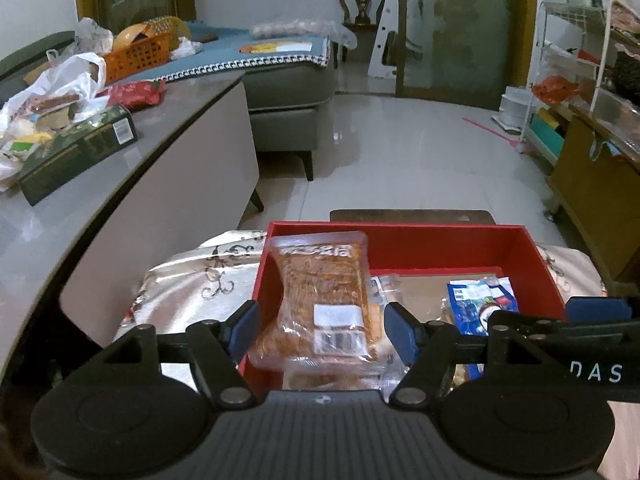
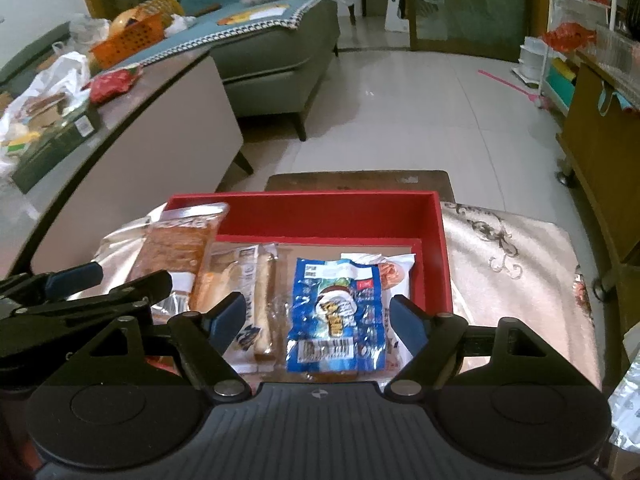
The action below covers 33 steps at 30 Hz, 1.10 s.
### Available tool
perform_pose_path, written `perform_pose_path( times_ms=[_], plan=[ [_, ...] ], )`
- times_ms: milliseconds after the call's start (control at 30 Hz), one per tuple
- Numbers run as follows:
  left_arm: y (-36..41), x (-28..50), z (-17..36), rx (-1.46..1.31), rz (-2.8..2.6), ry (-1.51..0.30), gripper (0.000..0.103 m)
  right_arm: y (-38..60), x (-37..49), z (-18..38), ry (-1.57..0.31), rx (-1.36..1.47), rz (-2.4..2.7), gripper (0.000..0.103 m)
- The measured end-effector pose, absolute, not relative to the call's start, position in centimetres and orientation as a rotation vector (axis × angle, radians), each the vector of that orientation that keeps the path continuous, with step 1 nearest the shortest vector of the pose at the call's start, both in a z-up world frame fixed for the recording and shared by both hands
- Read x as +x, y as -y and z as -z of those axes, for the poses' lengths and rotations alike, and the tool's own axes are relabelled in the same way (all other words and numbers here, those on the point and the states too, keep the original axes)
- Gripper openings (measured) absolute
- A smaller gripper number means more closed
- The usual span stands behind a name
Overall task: Organize snacks
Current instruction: 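Open both tools and withdraw them from the red box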
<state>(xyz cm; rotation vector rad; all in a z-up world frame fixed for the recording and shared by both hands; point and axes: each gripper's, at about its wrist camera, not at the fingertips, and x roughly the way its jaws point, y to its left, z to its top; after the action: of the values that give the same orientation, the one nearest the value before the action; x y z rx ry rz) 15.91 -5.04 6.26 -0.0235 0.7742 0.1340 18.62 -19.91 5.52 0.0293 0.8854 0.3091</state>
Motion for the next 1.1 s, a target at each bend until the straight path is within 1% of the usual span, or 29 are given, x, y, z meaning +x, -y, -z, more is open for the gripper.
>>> perform_pose_path(
  times_ms=[333,433,867,967,1000,1100],
  plan=[
    [5.1,11.5,-7.2,-0.008,-0.119,-0.756,0.062,20.2,14.7,-6.4,-0.882,0.007,-0.345,0.085],
    [5.2,10.1,-7.3,0.003,-0.107,-0.753,0.063,20.4,13.4,-6.5,-0.884,0.003,-0.354,0.087],
    [6.4,5.3,-6.9,0.058,-0.051,-0.776,0.063,21.4,8.2,-5.9,-0.927,-0.017,-0.379,0.088],
    [6.5,4.3,-6.5,0.08,-0.036,-0.793,0.066,21.5,7.3,-5.5,-0.944,-0.029,-0.384,0.088],
    [6.4,4.0,-6.3,0.085,-0.027,-0.804,0.069,21.6,7.1,-5.3,-0.954,-0.034,-0.39,0.088],
    [5.5,2.9,-5.6,0.086,-0.003,-0.848,0.07,21.9,6.1,-4.7,-0.982,-0.056,-0.405,0.088]
  ],
)
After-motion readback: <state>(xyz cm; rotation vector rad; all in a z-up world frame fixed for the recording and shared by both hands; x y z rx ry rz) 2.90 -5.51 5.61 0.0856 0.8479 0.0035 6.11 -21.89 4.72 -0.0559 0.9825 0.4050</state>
